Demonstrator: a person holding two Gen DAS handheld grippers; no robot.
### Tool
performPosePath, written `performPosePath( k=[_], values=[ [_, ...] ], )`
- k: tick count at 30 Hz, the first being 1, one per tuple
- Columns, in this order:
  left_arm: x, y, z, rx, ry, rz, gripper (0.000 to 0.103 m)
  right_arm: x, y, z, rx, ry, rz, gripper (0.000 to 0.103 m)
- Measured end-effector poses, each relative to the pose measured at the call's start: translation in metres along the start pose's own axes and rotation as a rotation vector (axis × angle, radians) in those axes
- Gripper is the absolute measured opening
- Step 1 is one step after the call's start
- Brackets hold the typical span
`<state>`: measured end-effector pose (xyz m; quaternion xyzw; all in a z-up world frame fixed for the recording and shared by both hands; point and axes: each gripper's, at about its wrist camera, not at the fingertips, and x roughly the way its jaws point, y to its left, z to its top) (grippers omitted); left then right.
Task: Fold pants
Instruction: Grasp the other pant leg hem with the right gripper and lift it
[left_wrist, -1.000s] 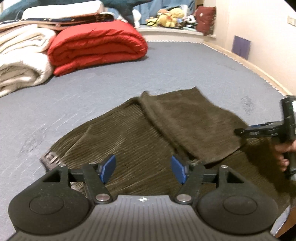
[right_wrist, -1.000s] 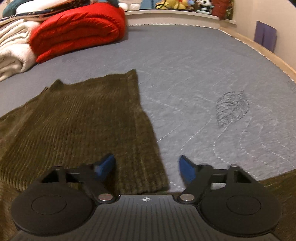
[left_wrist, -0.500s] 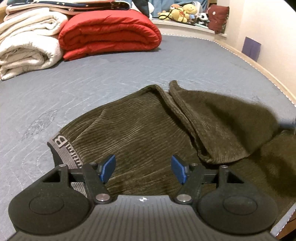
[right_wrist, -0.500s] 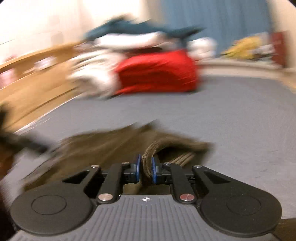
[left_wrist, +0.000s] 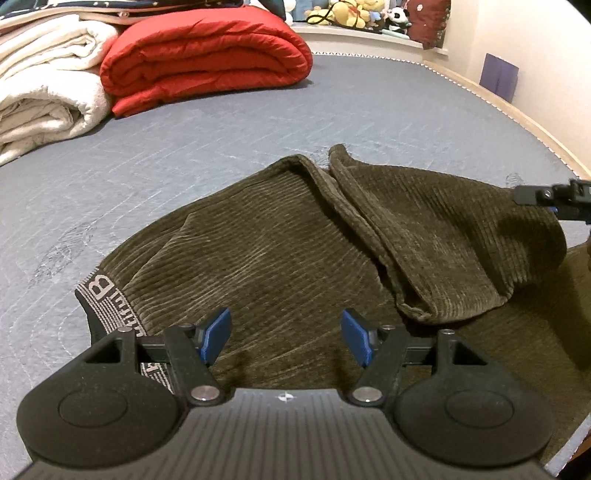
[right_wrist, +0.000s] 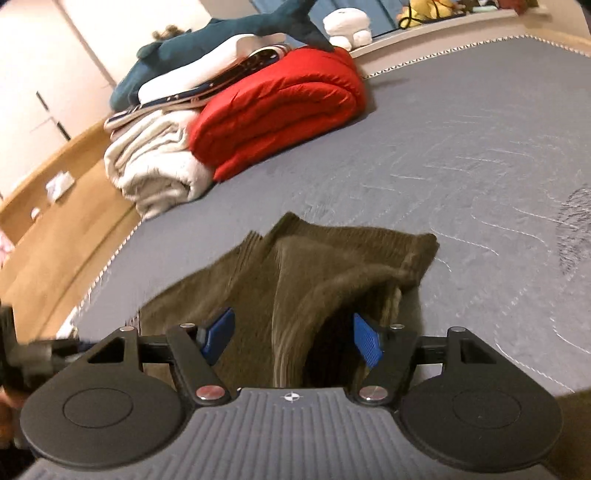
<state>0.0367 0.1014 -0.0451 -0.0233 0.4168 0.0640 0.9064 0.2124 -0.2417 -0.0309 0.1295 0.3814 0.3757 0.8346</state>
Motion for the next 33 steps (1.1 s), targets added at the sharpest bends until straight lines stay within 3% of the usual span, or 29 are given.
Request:
performPosePath(
  k=[8, 11, 13, 16, 20, 23, 24, 26, 28, 29, 30, 31, 33],
  values=[
    [0.005, 0.004, -0.003, 0.013, 0.015, 0.012, 0.071, 0.041, -0.011, 0.016, 0.061, 0.032, -0.036, 0.068],
    [0.01, 0.002, -0.002, 0.011, 0.022, 0.009, 0.071, 0.044, -0.016, 0.019, 0.075, 0.032, -0.042, 0.046],
    [0.014, -0.001, 0.0, 0.01, 0.024, 0.004, 0.071, 0.044, -0.019, 0.02, 0.081, 0.034, -0.022, 0.024],
    [0.017, -0.008, 0.005, 0.01, 0.014, -0.008, 0.071, 0.04, -0.015, 0.022, 0.058, 0.014, 0.004, 0.011],
    [0.014, -0.015, 0.014, -0.019, -0.055, -0.036, 0.071, 0.02, 0.006, 0.033, 0.007, -0.084, 0.042, 0.006],
    [0.003, -0.024, 0.022, -0.03, -0.169, -0.088, 0.071, -0.01, 0.023, 0.044, -0.026, -0.248, 0.054, 0.005],
    [0.0, -0.029, 0.023, -0.03, -0.21, -0.109, 0.071, -0.023, 0.024, 0.047, -0.007, -0.337, 0.013, 0.005],
    [-0.003, -0.04, 0.026, -0.016, -0.271, -0.152, 0.071, -0.057, 0.024, 0.044, 0.036, -0.597, -0.161, 0.005],
    [-0.002, -0.056, 0.028, 0.028, -0.325, -0.178, 0.071, -0.09, 0.025, 0.03, 0.074, -0.868, -0.438, 0.006],
    [0.001, -0.065, 0.029, 0.046, -0.338, -0.187, 0.071, -0.1, 0.019, 0.025, 0.133, -0.94, -0.574, 0.007],
    [0.005, -0.074, 0.03, 0.07, -0.339, -0.207, 0.071, -0.104, 0.009, 0.024, 0.188, -0.944, -0.655, 0.011],
    [0.012, -0.085, 0.03, 0.099, -0.333, -0.233, 0.071, -0.103, -0.005, 0.026, 0.233, -0.893, -0.705, 0.016],
    [0.025, -0.105, 0.032, 0.163, -0.324, -0.245, 0.071, -0.096, -0.044, 0.03, 0.32, -0.719, -0.657, 0.036]
  ],
)
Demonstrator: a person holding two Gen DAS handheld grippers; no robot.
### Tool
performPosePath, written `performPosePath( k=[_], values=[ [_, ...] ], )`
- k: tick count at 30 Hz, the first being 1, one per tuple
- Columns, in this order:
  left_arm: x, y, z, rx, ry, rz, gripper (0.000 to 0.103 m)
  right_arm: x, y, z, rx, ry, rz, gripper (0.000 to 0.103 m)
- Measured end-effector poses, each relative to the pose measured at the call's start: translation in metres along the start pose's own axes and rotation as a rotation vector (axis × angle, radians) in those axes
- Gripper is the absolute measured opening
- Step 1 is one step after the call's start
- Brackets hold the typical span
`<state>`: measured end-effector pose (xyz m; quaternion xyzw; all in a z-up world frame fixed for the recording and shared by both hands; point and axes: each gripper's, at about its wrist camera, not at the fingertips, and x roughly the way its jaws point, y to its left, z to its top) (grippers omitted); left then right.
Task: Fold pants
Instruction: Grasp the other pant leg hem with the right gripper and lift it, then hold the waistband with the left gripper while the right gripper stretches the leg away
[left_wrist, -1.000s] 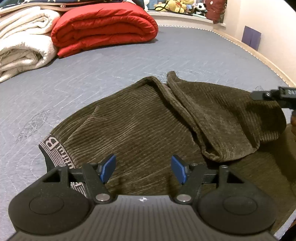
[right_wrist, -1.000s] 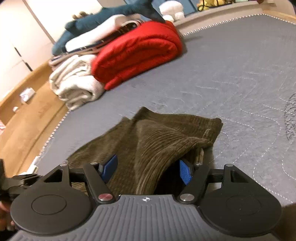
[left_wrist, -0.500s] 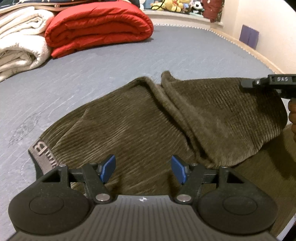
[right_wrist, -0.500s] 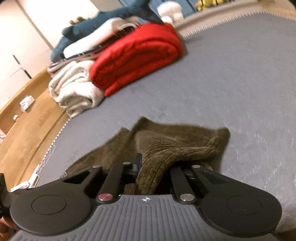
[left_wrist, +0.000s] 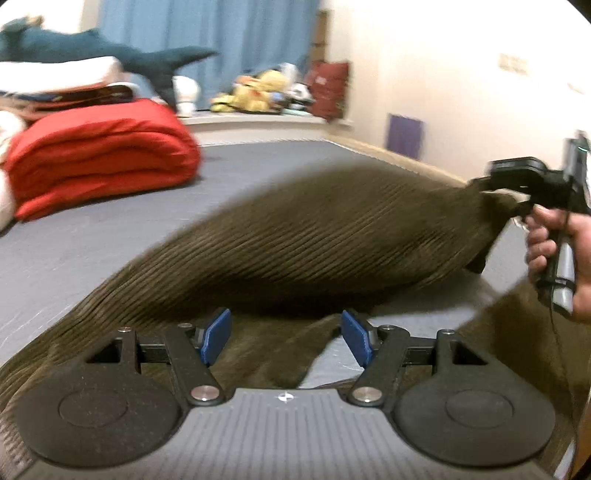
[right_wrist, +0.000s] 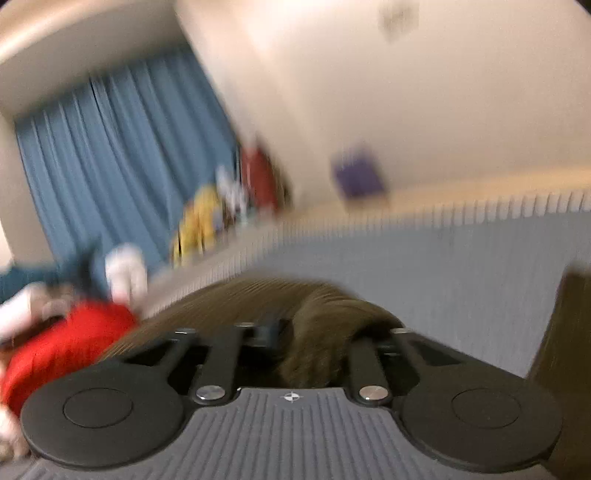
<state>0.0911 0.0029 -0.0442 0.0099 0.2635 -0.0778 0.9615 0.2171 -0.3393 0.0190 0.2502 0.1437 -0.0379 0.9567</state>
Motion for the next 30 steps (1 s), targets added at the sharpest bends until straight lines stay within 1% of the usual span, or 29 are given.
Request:
performPosePath(
  k=[1, 2, 4, 6, 7, 9, 12, 14, 17, 18, 19, 21, 22, 23, 24, 25, 26, 27, 29, 30],
  values=[
    [0.01, -0.008, -0.001, 0.032, 0.014, -0.001, 0.071, 0.012, -0.012, -0.002, 0.026, 0.076, 0.009, 0.039],
    [0.02, -0.015, -0.002, 0.063, 0.033, -0.009, 0.071, 0.024, -0.024, -0.005, 0.046, 0.145, 0.007, 0.039],
    [0.044, -0.027, -0.008, 0.121, 0.075, -0.02, 0.071, 0.033, -0.045, -0.006, 0.067, 0.185, -0.031, 0.04],
    [0.067, -0.034, -0.015, 0.166, 0.107, -0.004, 0.071, 0.044, -0.066, -0.004, 0.108, 0.235, -0.022, 0.041],
    [0.079, -0.035, -0.019, 0.182, 0.125, 0.004, 0.072, 0.046, -0.075, -0.002, 0.133, 0.248, -0.024, 0.043],
    [0.099, -0.035, -0.024, 0.195, 0.16, 0.013, 0.072, 0.055, -0.096, 0.0, 0.195, 0.289, -0.022, 0.051],
    [0.12, -0.027, -0.031, 0.196, 0.203, 0.014, 0.072, 0.065, -0.11, -0.001, 0.267, 0.321, -0.035, 0.053],
    [0.13, -0.024, -0.033, 0.204, 0.212, 0.028, 0.072, 0.07, -0.125, 0.0, 0.318, 0.324, -0.055, 0.054],
    [0.134, -0.021, -0.034, 0.218, 0.195, 0.021, 0.07, 0.078, -0.15, -0.003, 0.423, 0.322, -0.086, 0.054],
    [0.133, -0.02, -0.035, 0.23, 0.189, 0.024, 0.059, 0.081, -0.157, -0.003, 0.457, 0.316, -0.092, 0.054],
    [0.132, -0.021, -0.035, 0.246, 0.186, 0.027, 0.036, 0.085, -0.162, -0.003, 0.485, 0.315, -0.088, 0.054],
    [0.127, -0.025, -0.035, 0.275, 0.183, 0.026, 0.019, 0.094, -0.171, 0.001, 0.536, 0.309, -0.081, 0.054],
    [0.122, -0.027, -0.032, 0.29, 0.176, 0.025, 0.013, 0.096, -0.173, 0.005, 0.55, 0.295, -0.082, 0.045],
    [0.119, -0.027, -0.031, 0.307, 0.166, 0.03, 0.013, 0.1, -0.176, 0.011, 0.564, 0.266, -0.085, 0.038],
    [0.113, -0.027, -0.029, 0.323, 0.154, 0.036, 0.012, 0.101, -0.18, 0.015, 0.569, 0.242, -0.08, 0.023],
    [0.109, -0.026, -0.026, 0.337, 0.138, 0.043, 0.012, 0.105, -0.182, 0.022, 0.571, 0.212, -0.068, 0.018],
    [0.104, -0.024, -0.025, 0.345, 0.121, 0.046, 0.012, 0.107, -0.181, 0.03, 0.572, 0.179, -0.048, 0.016],
    [0.1, -0.022, -0.024, 0.349, 0.109, 0.044, 0.011, 0.107, -0.177, 0.04, 0.552, 0.135, -0.01, 0.007],
    [0.093, -0.015, -0.022, 0.348, 0.099, 0.023, 0.011, 0.098, -0.158, 0.061, 0.446, 0.067, 0.061, 0.007],
    [0.09, -0.012, -0.022, 0.35, 0.104, -0.005, 0.011, 0.091, -0.144, 0.07, 0.359, 0.022, 0.08, 0.007]
  ],
)
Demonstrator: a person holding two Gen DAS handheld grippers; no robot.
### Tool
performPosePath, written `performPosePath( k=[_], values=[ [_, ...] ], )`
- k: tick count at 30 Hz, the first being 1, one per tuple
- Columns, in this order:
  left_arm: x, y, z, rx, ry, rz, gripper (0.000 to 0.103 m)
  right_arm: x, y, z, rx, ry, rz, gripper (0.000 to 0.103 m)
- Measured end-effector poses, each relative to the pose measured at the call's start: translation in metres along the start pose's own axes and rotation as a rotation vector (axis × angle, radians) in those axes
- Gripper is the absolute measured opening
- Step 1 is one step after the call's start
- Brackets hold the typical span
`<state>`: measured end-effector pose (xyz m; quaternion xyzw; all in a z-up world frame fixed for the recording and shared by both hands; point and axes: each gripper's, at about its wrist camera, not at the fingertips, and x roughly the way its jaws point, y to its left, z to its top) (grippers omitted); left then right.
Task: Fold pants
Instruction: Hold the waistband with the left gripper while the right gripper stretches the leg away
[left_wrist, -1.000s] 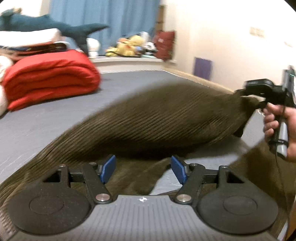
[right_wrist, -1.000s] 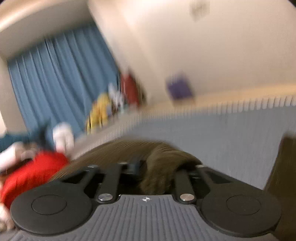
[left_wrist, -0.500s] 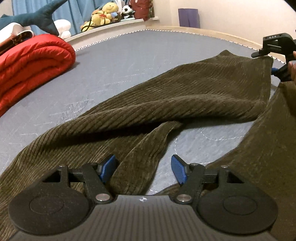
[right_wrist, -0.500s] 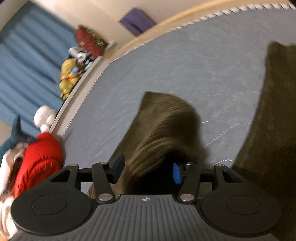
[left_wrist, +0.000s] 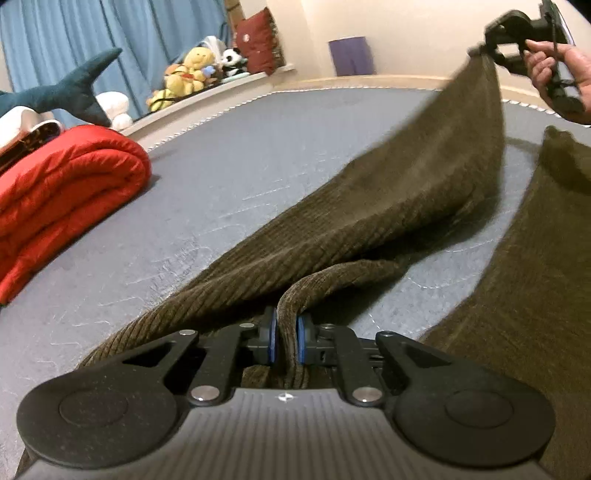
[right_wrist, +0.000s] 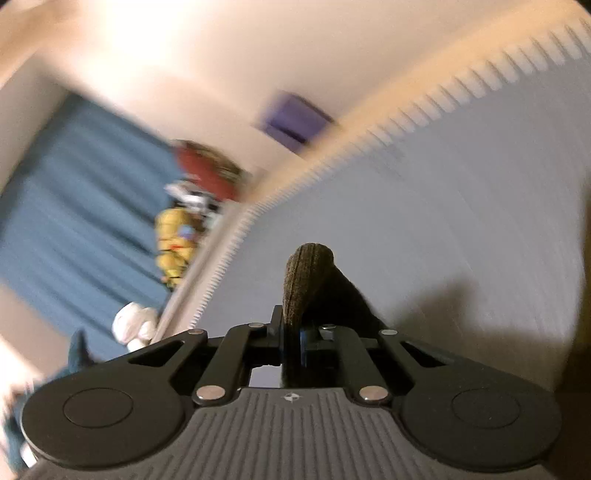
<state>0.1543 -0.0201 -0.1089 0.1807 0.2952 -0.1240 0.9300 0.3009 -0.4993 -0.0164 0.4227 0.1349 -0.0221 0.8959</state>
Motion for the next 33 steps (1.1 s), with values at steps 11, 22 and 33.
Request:
performPosePath(
  k=[11, 22, 33],
  values=[
    [-0.013, 0.016, -0.015, 0.142, 0.13, -0.306, 0.011, 0.026, -0.052, -0.022, -0.171, 0.203, -0.606, 0.017],
    [-0.023, 0.035, -0.008, 0.046, 0.058, -0.279, 0.01, 0.042, -0.023, 0.0, -0.223, 0.148, -0.463, 0.007],
    [-0.036, 0.046, -0.006, 0.022, 0.017, -0.322, 0.01, 0.037, 0.057, 0.057, -0.332, -0.118, -0.353, 0.006]
  ],
)
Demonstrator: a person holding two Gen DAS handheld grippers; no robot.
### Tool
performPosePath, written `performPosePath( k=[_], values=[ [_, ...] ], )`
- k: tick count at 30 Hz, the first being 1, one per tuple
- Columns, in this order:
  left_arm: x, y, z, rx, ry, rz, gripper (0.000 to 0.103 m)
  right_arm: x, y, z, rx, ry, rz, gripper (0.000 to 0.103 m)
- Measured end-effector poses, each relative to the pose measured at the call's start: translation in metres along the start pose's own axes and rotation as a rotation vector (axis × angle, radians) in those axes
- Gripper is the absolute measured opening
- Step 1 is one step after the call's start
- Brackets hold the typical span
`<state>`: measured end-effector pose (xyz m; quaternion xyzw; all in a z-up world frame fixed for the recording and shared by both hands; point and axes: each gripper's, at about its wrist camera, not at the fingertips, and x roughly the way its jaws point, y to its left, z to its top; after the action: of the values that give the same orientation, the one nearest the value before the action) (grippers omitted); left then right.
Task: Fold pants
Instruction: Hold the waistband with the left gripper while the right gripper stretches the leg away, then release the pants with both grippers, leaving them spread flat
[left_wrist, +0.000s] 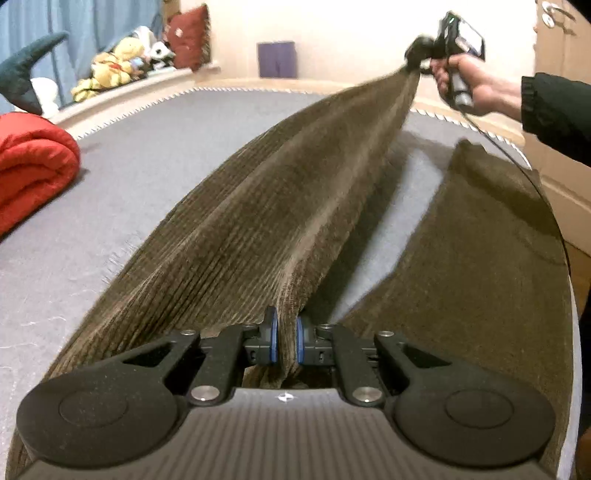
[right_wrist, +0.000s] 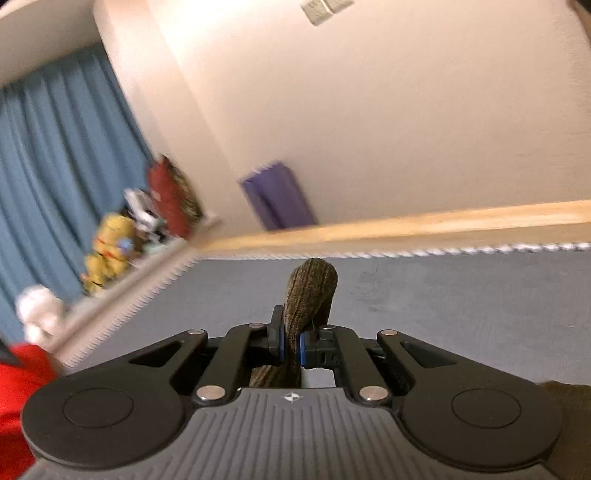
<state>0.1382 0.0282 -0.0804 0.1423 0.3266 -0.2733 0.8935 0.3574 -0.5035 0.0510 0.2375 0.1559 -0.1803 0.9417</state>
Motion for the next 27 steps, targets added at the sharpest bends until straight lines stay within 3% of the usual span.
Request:
performPosePath(
  k=[2, 4, 6, 9, 12, 14, 16, 17, 19, 21, 23, 25, 26, 27],
  values=[
    [0.006, -0.003, -0.003, 0.019, 0.038, -0.011, 0.01, 0.022, -0.025, -0.023, -0.027, 0.112, -0.093, 0.007],
    [0.011, -0.008, -0.006, 0.048, 0.071, -0.014, 0.01, 0.048, -0.052, -0.052, -0.032, 0.281, -0.185, 0.007],
    [0.011, -0.01, -0.008, 0.057, 0.088, -0.027, 0.01, 0.065, -0.074, -0.072, -0.03, 0.395, -0.206, 0.009],
    [0.009, -0.009, -0.008, 0.056, 0.11, -0.052, 0.01, 0.058, -0.072, -0.068, -0.124, 0.337, -0.182, 0.021],
    [0.011, -0.011, -0.01, 0.066, 0.143, -0.053, 0.013, 0.043, -0.077, -0.06, -0.114, 0.304, -0.155, 0.021],
    [0.012, -0.01, -0.009, 0.052, 0.16, -0.059, 0.016, 0.041, -0.08, -0.067, -0.174, 0.34, -0.188, 0.026],
    [0.001, -0.008, -0.005, 0.027, 0.122, -0.073, 0.022, 0.045, -0.088, -0.069, -0.184, 0.401, -0.3, 0.029],
    [-0.006, -0.003, -0.004, -0.008, 0.09, -0.097, 0.025, 0.039, -0.097, -0.068, -0.144, 0.39, -0.337, 0.031],
    [-0.025, 0.008, -0.001, -0.09, 0.01, -0.142, 0.027, 0.022, -0.104, -0.06, -0.096, 0.32, -0.376, 0.035],
    [-0.036, 0.019, -0.001, -0.158, -0.041, -0.145, 0.027, 0.004, -0.102, -0.051, -0.126, 0.241, -0.385, 0.035],
    [-0.028, 0.026, -0.009, -0.213, -0.005, -0.11, 0.027, -0.02, -0.094, -0.04, -0.143, 0.163, -0.368, 0.035],
    [0.002, 0.027, -0.027, -0.253, 0.16, -0.049, 0.027, -0.042, -0.084, -0.033, -0.166, 0.117, -0.319, 0.035],
    [0.009, 0.025, -0.035, -0.261, 0.193, -0.025, 0.027, -0.053, -0.079, -0.032, -0.182, 0.103, -0.283, 0.035],
    [0.003, 0.023, -0.035, -0.281, 0.16, -0.013, 0.028, -0.069, -0.069, -0.032, -0.202, 0.093, -0.229, 0.036]
  ],
)
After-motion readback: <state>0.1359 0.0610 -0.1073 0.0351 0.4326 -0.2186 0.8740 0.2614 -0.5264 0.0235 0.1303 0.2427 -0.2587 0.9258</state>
